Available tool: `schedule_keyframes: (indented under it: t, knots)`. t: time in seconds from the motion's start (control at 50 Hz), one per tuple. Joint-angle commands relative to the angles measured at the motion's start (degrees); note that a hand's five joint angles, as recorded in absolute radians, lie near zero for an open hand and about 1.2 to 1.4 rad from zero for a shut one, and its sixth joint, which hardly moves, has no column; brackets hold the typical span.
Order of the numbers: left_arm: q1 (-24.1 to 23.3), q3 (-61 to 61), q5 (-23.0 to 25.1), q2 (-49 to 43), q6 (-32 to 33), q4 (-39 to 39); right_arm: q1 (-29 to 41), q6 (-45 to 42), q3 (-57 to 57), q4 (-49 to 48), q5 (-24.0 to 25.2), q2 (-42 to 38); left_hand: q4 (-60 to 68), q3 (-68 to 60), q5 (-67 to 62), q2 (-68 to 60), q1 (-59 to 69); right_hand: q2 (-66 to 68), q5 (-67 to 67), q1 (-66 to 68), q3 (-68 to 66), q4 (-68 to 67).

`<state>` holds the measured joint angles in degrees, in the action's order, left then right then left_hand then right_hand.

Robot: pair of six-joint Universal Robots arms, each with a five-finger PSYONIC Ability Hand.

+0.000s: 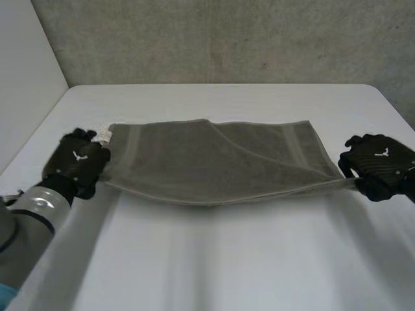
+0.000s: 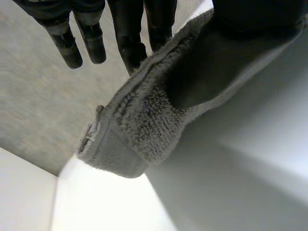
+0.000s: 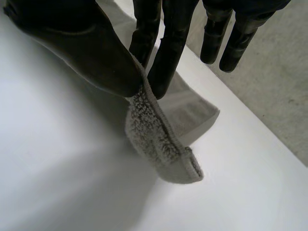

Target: Fold the towel.

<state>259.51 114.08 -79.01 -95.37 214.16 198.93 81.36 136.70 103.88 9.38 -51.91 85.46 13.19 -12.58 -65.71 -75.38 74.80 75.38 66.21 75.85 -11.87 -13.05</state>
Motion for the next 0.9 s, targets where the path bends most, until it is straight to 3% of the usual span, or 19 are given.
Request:
schedule_keyframes:
  t: [0.02,0.1,0.22,0.3,0.36,0.4,0.54,0.7,0.78,0.9]
  knots:
    - [2.3,-0.5,2.5,12.4,-4.3,-6.5,-1.5,0.0,-2.5,6.0,0.7,7.0,-3.2,2.6,-4.3,-4.6,5.2,4.6,3.8,4.1,1.9,3.1]
    - [4.9,-2.5,4.8,17.7,-8.3,-11.6,-2.5,-1.1,-4.6,9.3,3.0,10.5,-3.2,2.6,-4.3,-4.6,5.2,4.6,3.8,4.1,1.9,3.1]
    - [7.7,-4.3,8.5,18.6,-9.0,-15.9,-2.2,-1.9,-6.9,12.2,5.5,11.0,-3.2,2.6,-4.3,-4.6,5.2,4.6,3.8,4.1,1.9,3.1]
    - [8.6,-6.0,11.9,13.8,-9.1,-16.0,-1.6,-2.8,-7.6,11.2,5.4,9.4,-3.2,2.6,-4.3,-4.6,5.2,4.6,3.8,4.1,1.9,3.1]
    - [8.5,-8.9,11.8,5.6,-8.8,-15.9,-0.1,-4.2,-10.2,8.7,4.4,2.0,-3.2,2.6,-4.3,-4.6,5.2,4.6,3.8,4.1,1.9,3.1]
    - [7.8,-11.2,11.4,1.2,-8.8,-16.1,4.0,-4.4,-15.2,7.3,0.7,-5.7,-3.2,2.6,-4.3,-4.6,5.2,4.6,3.8,4.1,1.9,3.1]
    - [5.7,-24.7,7.7,-18.1,-8.8,-16.5,11.2,-5.2,-24.6,3.7,-9.4,-17.4,-3.2,2.6,-4.3,-4.6,5.2,4.6,3.8,4.1,1.9,3.1]
    - [4.2,-37.8,2.1,-30.1,-8.8,-16.7,14.1,-2.4,-31.4,-10.4,-13.5,-27.3,-3.2,2.6,-4.3,-4.6,5.2,4.6,3.8,4.1,1.9,3.1]
    - [4.0,-41.1,1.7,-33.1,-8.8,-16.6,15.2,-1.6,-33.9,-16.5,-16.4,-32.4,-3.2,2.6,-4.3,-4.6,5.2,4.6,3.8,4.1,1.9,3.1]
    - [2.7,-45.7,1.8,-38.2,-8.7,-16.2,15.8,-1.0,-37.8,-18.2,-17.6,-38.7,-3.2,2.6,-4.3,-4.6,5.2,4.6,3.8,4.1,1.9,3.1]
